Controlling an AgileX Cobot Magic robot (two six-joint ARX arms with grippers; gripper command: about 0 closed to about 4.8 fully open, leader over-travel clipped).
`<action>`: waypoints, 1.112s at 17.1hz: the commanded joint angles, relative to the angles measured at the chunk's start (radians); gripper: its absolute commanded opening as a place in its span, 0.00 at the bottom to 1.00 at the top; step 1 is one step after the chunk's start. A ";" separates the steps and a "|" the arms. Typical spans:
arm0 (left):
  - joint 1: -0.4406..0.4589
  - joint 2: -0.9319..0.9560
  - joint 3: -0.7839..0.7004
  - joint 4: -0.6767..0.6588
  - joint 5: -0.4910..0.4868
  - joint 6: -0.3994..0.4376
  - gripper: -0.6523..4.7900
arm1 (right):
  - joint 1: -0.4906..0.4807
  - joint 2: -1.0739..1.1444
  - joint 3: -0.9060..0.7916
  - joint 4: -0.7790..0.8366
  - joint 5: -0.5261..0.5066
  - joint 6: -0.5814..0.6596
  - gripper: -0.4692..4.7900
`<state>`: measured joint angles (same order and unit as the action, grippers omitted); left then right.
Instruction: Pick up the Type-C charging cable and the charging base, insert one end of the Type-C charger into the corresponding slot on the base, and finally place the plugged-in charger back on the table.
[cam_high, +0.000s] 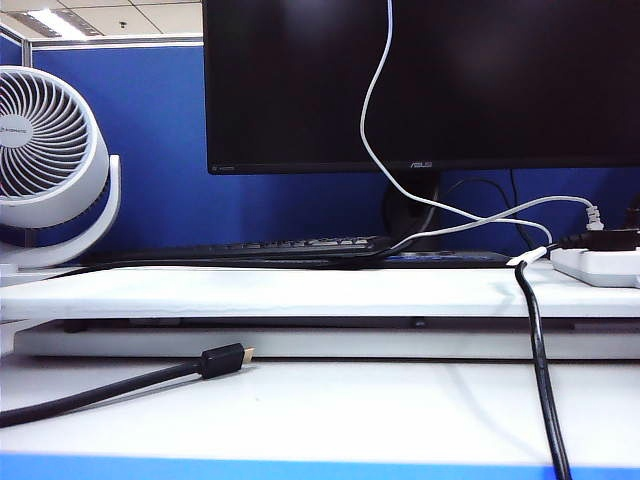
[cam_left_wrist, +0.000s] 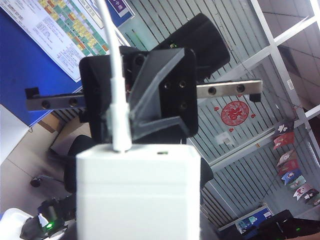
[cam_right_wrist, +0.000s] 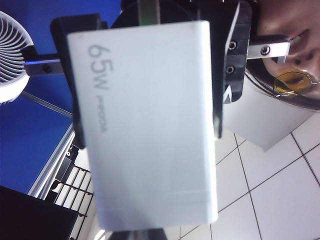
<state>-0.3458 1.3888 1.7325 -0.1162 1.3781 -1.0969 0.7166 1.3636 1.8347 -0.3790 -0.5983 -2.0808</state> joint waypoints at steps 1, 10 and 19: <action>0.013 0.015 0.006 0.020 -0.144 -0.011 0.39 | 0.024 -0.011 0.002 -0.062 -0.189 0.004 0.08; 0.013 0.016 0.006 0.021 -0.143 0.005 0.39 | 0.022 -0.010 0.002 -0.090 -0.189 0.012 0.08; 0.013 0.016 0.006 0.021 -0.136 0.018 0.39 | 0.021 -0.011 0.002 -0.087 -0.102 0.006 0.41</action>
<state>-0.3435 1.3949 1.7340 -0.1329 1.3838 -1.0927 0.7158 1.3582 1.8393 -0.4007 -0.6102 -2.0853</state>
